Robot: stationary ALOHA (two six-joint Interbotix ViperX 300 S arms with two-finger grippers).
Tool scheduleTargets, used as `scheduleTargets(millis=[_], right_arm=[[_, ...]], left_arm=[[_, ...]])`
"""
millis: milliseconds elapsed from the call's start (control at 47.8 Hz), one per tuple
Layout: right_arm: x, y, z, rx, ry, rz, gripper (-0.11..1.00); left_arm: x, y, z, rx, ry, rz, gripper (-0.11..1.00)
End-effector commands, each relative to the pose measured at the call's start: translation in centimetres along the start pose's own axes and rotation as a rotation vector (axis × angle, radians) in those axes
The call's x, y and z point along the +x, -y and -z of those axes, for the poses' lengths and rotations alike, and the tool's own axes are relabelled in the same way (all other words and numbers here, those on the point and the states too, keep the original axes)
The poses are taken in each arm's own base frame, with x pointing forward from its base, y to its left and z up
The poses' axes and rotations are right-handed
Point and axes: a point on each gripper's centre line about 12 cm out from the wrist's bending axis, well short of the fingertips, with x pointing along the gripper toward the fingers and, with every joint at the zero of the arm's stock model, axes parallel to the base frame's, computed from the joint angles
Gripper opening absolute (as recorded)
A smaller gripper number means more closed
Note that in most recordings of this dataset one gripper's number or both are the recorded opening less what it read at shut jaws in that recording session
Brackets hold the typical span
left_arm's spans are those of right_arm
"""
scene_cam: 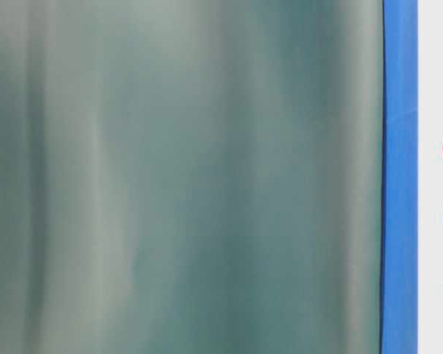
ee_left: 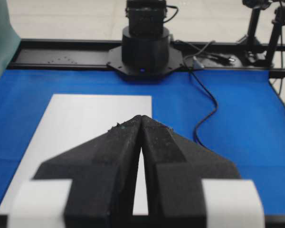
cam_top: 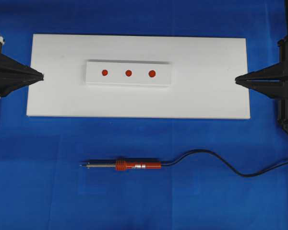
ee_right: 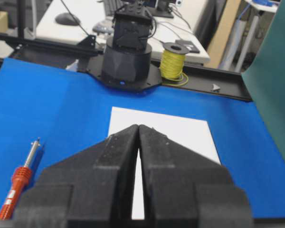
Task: Touch the tip of the soldering iron to the mark.
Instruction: 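Reach the right gripper down and grasp the red soldering iron handle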
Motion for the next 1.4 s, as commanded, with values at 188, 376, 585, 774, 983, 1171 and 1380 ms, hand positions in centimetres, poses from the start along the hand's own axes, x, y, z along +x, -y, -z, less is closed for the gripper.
scheduleTargets(millis=[188,376,585,774,983,1171,1380], right_arm=[[0.8,-1.6,-2.1,0.018,-0.031,-0.078,-0.06],[1.4,-2.5,-2.4,0.047,-0.048,-0.117,-0.06],[3.3,-2.9,-1.6,0.086,-0.089,-0.122,-0.02],[6.4,-4.1,-0.2,0.127,-0.151,-0.144,0.3],[10.1,-5.1,1.9,0.159,-0.252,-0.148,0.89],[13.4,-6.3,3.8,0.175,-0.322,-0.154,0.88],[16.7,-7.4,7.3,0.229,-0.4,-0.129,0.88]], left_arm=[[0.1,0.2,-0.5,-0.002,0.009,0.01,0.0],[0.1,0.2,-0.3,0.002,0.005,0.01,0.0],[0.0,0.2,-0.2,0.001,0.003,0.01,0.0],[0.0,0.2,-0.1,0.002,0.0,0.009,0.0],[0.0,0.2,-0.1,0.001,-0.002,0.01,0.0],[-0.1,0.2,0.1,0.001,-0.002,0.009,0.0],[0.0,0.2,0.2,0.001,-0.005,0.009,0.0]])
